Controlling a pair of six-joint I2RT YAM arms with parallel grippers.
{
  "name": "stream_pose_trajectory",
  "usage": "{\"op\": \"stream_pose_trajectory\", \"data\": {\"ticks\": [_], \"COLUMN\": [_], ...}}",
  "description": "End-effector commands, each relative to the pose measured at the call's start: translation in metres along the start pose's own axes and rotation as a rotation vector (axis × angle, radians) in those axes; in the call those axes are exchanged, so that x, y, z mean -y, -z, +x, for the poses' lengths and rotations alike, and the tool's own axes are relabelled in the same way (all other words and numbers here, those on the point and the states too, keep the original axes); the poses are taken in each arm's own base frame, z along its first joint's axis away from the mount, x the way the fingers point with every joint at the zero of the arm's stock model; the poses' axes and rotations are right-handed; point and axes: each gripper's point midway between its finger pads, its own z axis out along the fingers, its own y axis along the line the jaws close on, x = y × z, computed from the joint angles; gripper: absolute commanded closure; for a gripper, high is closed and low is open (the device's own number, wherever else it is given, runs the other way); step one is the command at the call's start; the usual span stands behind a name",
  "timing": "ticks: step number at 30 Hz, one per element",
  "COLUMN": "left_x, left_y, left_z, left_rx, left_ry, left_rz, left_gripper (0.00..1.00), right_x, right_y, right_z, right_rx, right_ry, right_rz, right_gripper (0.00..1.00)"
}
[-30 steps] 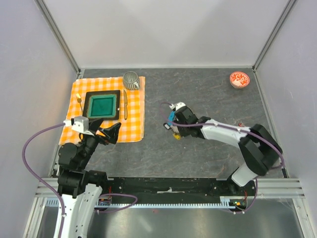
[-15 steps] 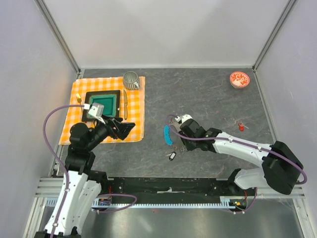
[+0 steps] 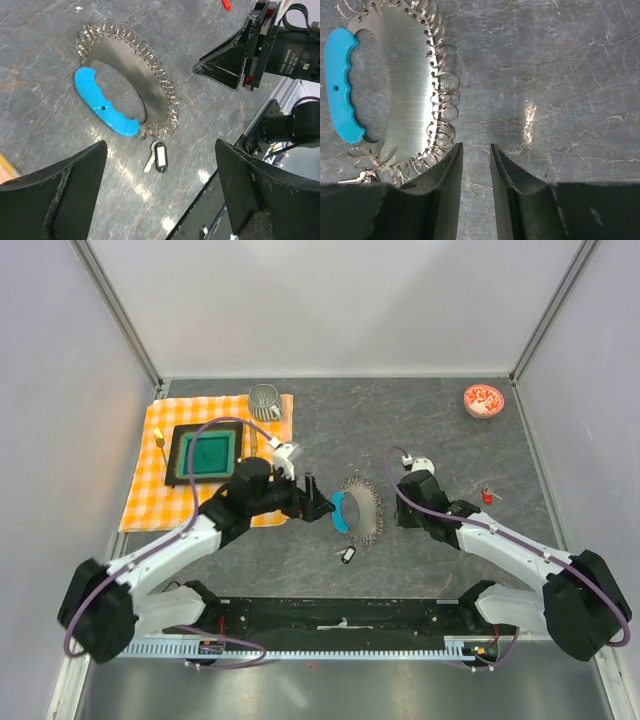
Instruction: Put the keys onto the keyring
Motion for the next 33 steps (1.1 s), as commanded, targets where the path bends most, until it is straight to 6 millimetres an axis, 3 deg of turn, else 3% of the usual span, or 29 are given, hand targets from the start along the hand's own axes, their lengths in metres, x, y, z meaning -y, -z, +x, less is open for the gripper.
{"op": "stream_pose_trajectory", "data": {"ticks": [1, 7, 9, 10, 14, 21, 26, 29, 33], "left_x": [0.013, -0.004, -0.005, -0.010, -0.016, -0.029, -0.040, -0.042, -0.033], "left_y": [-0.041, -0.094, -0.105, -0.114, -0.134, -0.144, -0.135, -0.127, -0.120], "left_z": [-0.031, -0.008, -0.008, 0.004, 0.021, 0.069, 0.096, 0.107, 0.104], "left_rx": [0.047, -0.073, -0.089, -0.127, -0.196, -0.322, -0.380, -0.387, -0.337], "left_ry": [-0.106, -0.151, -0.159, -0.162, -0.179, -0.148, -0.075, -0.027, 0.026], "left_rz": [-0.001, -0.030, -0.029, -0.037, -0.047, -0.064, -0.102, -0.115, -0.095], "left_gripper": [0.05, 0.05, 0.05, 0.05, 0.05, 0.05, 0.06, 0.06, 0.06], "right_x": [-0.012, -0.008, -0.008, -0.007, -0.010, -0.013, -0.017, -0.028, -0.047], "right_y": [-0.007, -0.021, -0.027, -0.029, -0.036, -0.041, -0.045, -0.047, -0.048], "right_z": [-0.012, -0.016, -0.018, -0.018, -0.022, -0.028, -0.020, -0.009, 0.002], "right_rx": [0.034, 0.053, 0.051, 0.049, 0.055, 0.070, 0.030, -0.019, -0.064], "right_ry": [-0.071, -0.118, -0.127, -0.130, -0.146, -0.142, -0.138, -0.143, -0.153], "right_rz": [-0.102, -0.111, -0.114, -0.113, -0.130, -0.139, -0.162, -0.220, -0.331], "right_gripper": [0.64, 0.64, 0.64, 0.64, 0.64, 0.65, 0.66, 0.66, 0.66]}}
